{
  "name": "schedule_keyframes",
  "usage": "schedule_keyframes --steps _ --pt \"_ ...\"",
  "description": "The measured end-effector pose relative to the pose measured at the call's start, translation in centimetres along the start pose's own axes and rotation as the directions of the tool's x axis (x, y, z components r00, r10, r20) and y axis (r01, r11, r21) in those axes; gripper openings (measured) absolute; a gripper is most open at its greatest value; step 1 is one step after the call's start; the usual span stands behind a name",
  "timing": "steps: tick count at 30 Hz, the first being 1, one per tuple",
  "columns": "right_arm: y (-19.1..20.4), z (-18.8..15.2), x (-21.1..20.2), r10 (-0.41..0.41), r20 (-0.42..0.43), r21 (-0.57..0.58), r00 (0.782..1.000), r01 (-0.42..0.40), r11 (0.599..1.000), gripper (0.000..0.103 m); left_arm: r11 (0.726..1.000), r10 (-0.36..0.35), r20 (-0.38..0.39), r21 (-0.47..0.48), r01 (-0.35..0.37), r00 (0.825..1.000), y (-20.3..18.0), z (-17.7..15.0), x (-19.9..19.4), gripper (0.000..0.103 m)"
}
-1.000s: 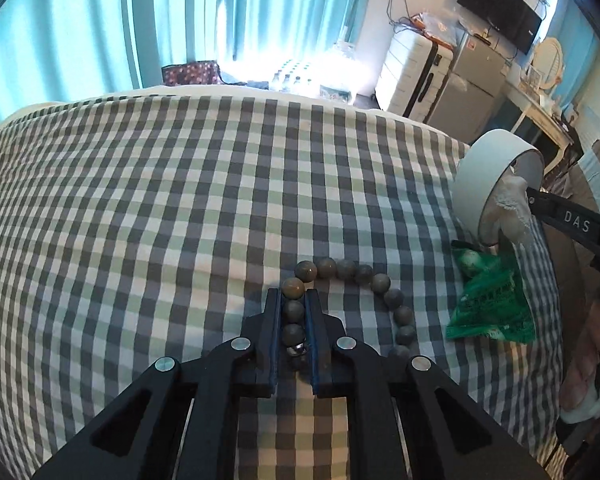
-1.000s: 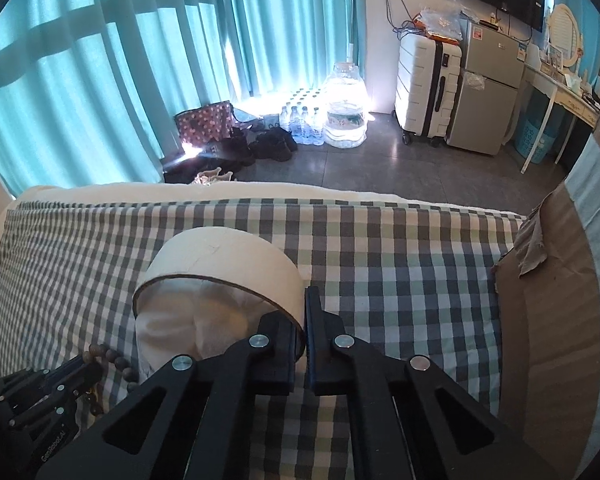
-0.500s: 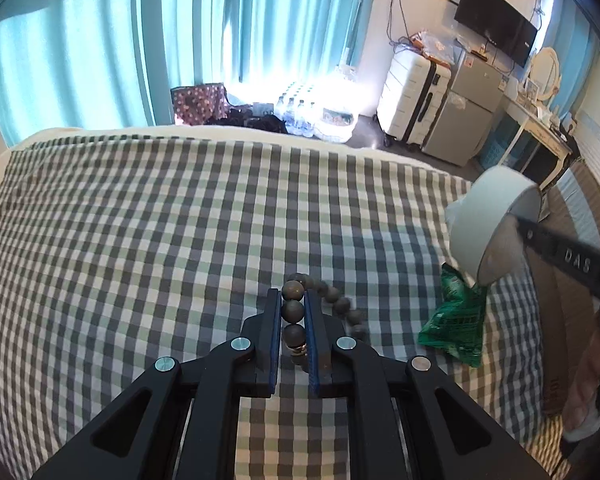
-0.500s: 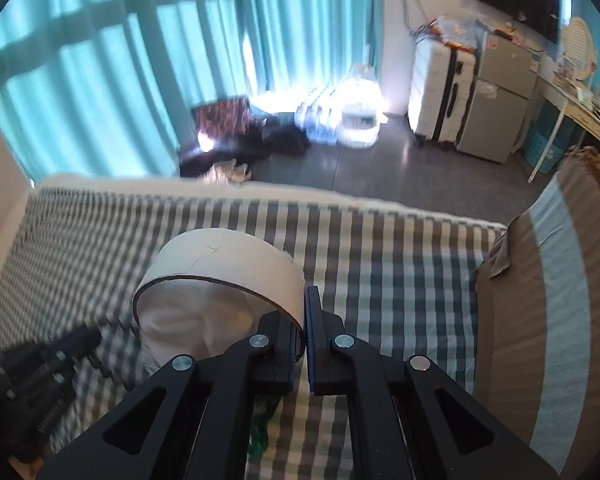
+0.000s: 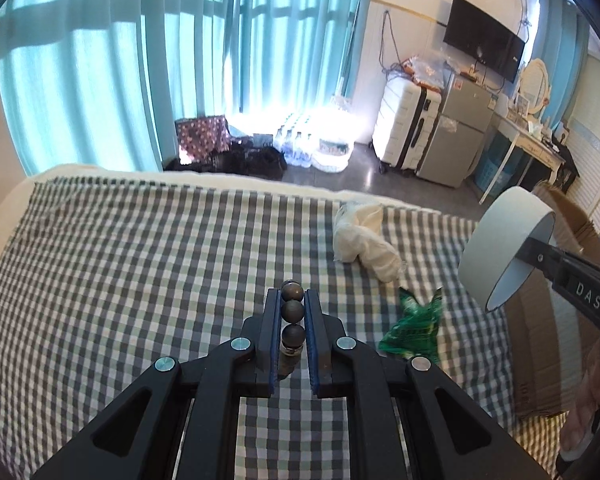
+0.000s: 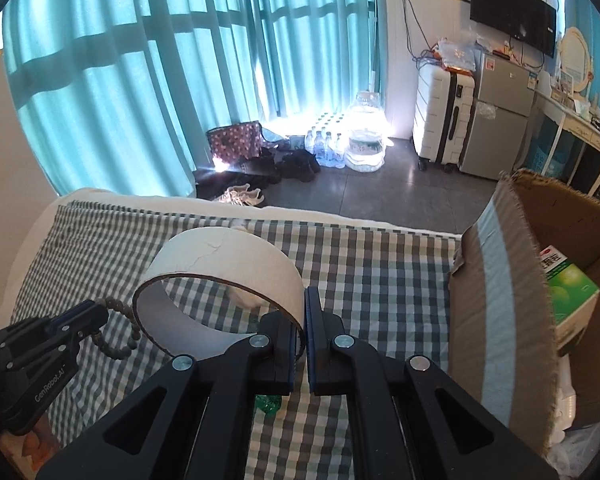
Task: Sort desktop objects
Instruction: 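Lift and carry the bracelet and tape roll with both tools over the cardboard box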
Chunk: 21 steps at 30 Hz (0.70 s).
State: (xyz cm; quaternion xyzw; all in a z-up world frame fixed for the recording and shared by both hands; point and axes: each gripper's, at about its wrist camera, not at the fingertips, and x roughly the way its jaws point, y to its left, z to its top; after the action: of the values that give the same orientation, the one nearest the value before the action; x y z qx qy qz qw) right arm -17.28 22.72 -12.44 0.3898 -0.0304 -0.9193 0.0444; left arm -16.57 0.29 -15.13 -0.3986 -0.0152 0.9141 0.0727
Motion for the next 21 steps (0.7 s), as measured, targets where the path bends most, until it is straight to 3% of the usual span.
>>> schedule_keyframes --steps 11,21 --pt "0.2 -0.4 -6.2 0.0 0.077 -0.023 0.997 0.002 1.0 0.003 1.0 -0.013 0.113 0.023 0.01 0.994 -1.1 1.3 -5.9 0.011" --pt "0.2 -0.3 -12.0 -0.024 0.162 -0.039 0.986 0.031 0.999 0.003 0.997 -0.031 0.219 0.076 0.014 0.975 -3.4 2.1 -11.5 0.011"
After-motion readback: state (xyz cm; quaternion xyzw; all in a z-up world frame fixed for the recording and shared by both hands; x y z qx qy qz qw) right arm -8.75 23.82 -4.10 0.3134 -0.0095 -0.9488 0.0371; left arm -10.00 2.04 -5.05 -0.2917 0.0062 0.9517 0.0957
